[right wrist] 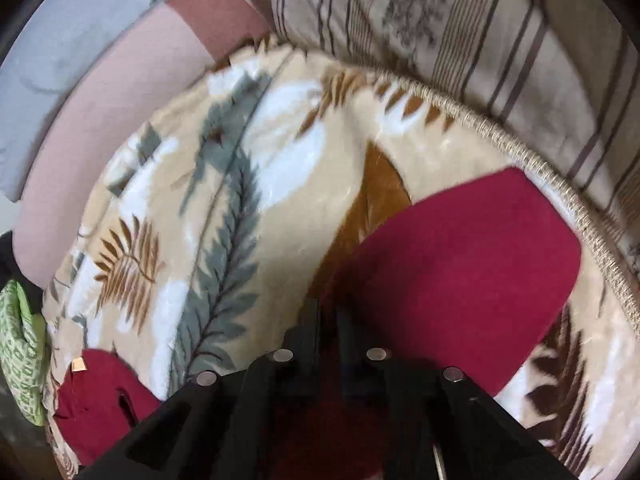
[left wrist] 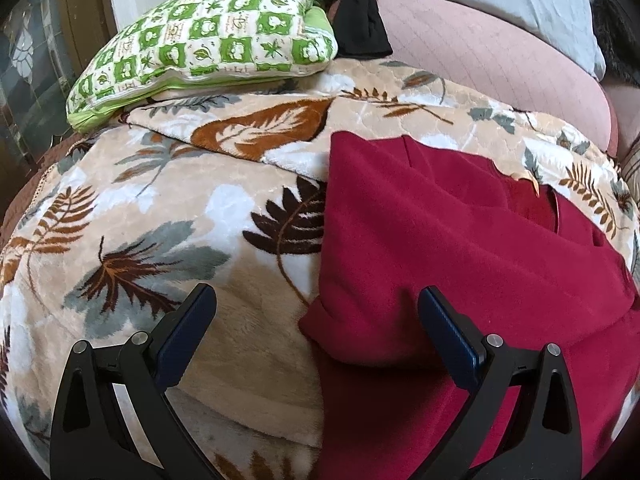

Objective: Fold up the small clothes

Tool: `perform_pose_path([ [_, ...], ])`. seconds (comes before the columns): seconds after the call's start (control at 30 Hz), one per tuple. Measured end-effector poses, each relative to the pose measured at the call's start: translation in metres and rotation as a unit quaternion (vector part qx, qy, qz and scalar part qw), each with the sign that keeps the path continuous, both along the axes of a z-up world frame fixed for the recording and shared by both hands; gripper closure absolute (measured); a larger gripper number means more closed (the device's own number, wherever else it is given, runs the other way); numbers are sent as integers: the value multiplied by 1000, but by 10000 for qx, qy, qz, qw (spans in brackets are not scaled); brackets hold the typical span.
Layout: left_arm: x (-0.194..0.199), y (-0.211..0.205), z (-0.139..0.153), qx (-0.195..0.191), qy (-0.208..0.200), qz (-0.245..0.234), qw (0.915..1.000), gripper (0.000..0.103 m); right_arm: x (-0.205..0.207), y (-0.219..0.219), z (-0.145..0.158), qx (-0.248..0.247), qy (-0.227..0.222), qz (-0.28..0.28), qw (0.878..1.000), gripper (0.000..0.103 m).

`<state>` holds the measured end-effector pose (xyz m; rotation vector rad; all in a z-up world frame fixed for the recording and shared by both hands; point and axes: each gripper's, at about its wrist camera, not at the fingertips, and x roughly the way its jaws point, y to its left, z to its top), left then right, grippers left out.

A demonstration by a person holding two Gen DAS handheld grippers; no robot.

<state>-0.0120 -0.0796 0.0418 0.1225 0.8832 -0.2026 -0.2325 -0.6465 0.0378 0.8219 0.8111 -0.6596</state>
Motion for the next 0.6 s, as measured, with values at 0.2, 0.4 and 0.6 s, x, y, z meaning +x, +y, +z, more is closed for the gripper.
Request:
perform_pose_path([
  [0.2, -3, 4, 6, -79, -52, 49, 9999, 2, -71, 36, 79, -782, -1238, 472, 9881, 97],
  [0.4, -8, 0, 6, -3, -95, -37, 9999, 2, -123, 44, 15, -42, -225, 322, 9992, 97],
  [0.6, -8, -2, 3, 60, -70, -58, 9999, 2, -153, 39, 2, -391, 356, -234, 9983, 85],
])
